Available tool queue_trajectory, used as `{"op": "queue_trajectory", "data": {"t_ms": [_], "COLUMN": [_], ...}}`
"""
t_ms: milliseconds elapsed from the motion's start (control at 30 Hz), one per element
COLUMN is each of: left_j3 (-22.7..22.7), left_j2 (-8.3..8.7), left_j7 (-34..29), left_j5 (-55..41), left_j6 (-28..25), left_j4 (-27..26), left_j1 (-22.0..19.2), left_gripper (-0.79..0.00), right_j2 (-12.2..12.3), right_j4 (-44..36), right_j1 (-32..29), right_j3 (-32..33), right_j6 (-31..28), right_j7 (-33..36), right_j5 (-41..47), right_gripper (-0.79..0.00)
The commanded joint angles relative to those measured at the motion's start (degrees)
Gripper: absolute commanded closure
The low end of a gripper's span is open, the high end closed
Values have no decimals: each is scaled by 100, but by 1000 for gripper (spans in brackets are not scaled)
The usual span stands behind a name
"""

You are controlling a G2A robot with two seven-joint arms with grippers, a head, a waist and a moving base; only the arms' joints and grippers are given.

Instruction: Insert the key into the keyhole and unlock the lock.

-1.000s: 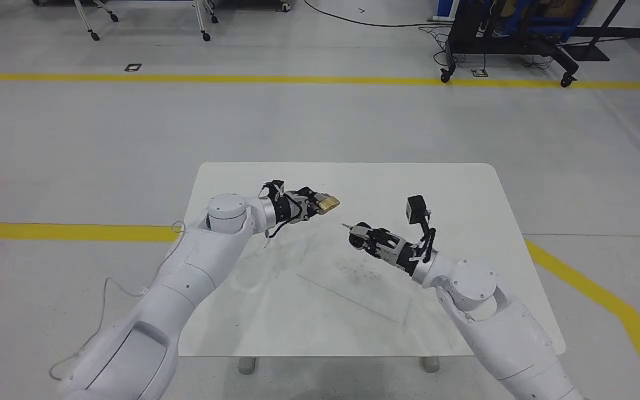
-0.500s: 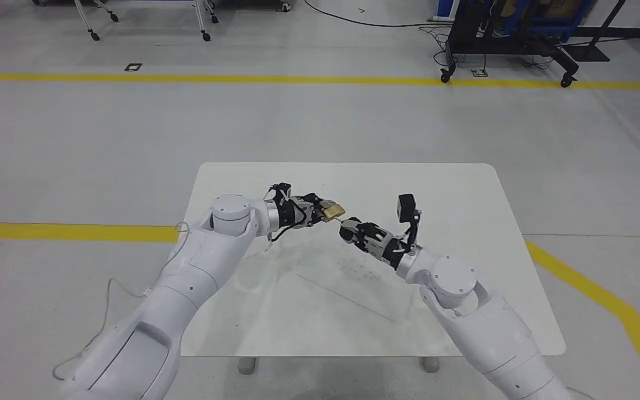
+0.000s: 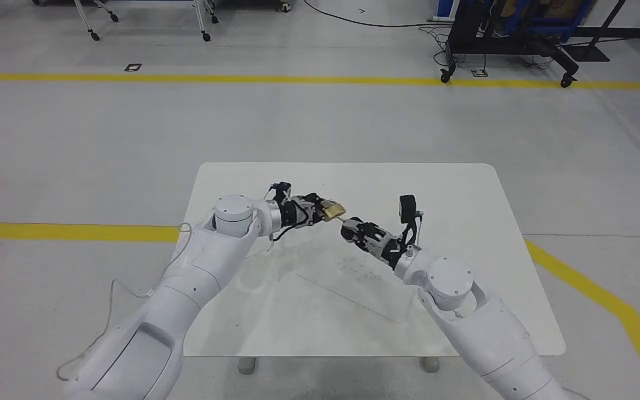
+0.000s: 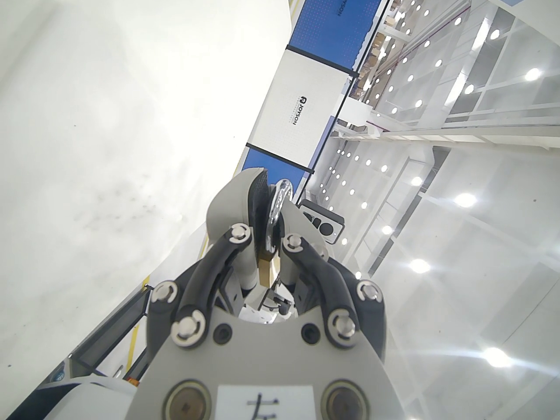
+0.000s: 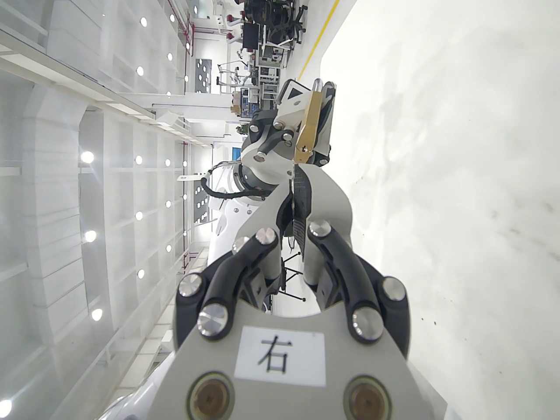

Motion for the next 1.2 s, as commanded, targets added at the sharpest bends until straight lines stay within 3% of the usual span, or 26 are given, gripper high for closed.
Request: {"op": "queue_trajectory", "data": {"t_ms": [0,633,1167], "left_j3": [-10,-89,-149], "left_j2": [-10,-84,-127], "left_j7": [-21,46,304], "left_j5": [9,291,617], "left_j6": [9,-1,-60], "left_j4": [3,42,-120], "left_j1": [2,12,111], "left_gripper": [0,0,0], "right_j2": [-10,-100,-237], "right_j4": [19,24,55], "right_j1": [20,41,58], "right_j3": [1,-37,-230], "right_j6": [48,303,415], "right_j7": [-32,-365,-1131], "right_j5": [-11,-284,-669], "right_gripper": [0,0,0]}}
